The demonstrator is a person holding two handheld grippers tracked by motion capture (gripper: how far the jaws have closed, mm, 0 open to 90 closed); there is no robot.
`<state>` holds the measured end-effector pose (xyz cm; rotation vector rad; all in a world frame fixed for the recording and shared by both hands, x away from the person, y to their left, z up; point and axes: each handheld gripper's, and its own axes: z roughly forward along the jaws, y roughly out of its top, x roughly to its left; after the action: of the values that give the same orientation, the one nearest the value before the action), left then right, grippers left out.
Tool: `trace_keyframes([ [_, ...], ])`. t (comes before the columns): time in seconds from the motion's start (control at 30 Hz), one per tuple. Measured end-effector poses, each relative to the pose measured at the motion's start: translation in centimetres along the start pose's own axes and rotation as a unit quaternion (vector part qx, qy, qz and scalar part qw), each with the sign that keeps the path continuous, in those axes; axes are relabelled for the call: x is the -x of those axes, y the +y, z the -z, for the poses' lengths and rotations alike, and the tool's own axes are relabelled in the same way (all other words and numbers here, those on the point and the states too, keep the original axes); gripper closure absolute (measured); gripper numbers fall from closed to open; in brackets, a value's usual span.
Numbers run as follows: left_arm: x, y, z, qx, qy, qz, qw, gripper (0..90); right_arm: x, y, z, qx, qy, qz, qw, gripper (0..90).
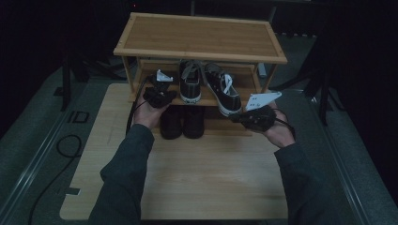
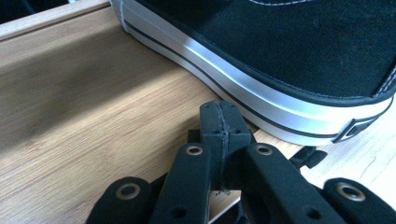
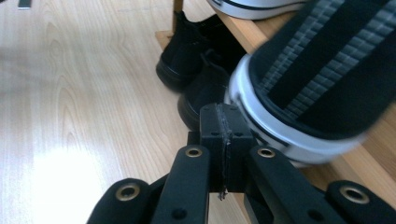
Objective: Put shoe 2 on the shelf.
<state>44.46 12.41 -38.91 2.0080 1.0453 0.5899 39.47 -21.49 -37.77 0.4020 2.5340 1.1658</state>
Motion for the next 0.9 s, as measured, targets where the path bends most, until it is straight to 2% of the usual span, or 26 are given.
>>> trace_keyframes([
  [0.3,-0.2,-0.1,0.0,0.000,-0.007,0.008,0.9999,90.0,0.5,-0.4,0.9,0.001,-0.006,-0.004,1.0000,90.0],
  [0.67,-0.2,0.0,0.0,-0.004,-0.009,0.012,0.9999,90.0,0.8,0.0,0.5,0.009,0.010,-0.007,0.9999,90.0],
  [0.9,-0.3,0.1,-0.1,-0.006,-0.008,0.010,0.9999,90.0,1.1,0.0,0.1,0.014,0.011,-0.013,0.9998,90.0],
])
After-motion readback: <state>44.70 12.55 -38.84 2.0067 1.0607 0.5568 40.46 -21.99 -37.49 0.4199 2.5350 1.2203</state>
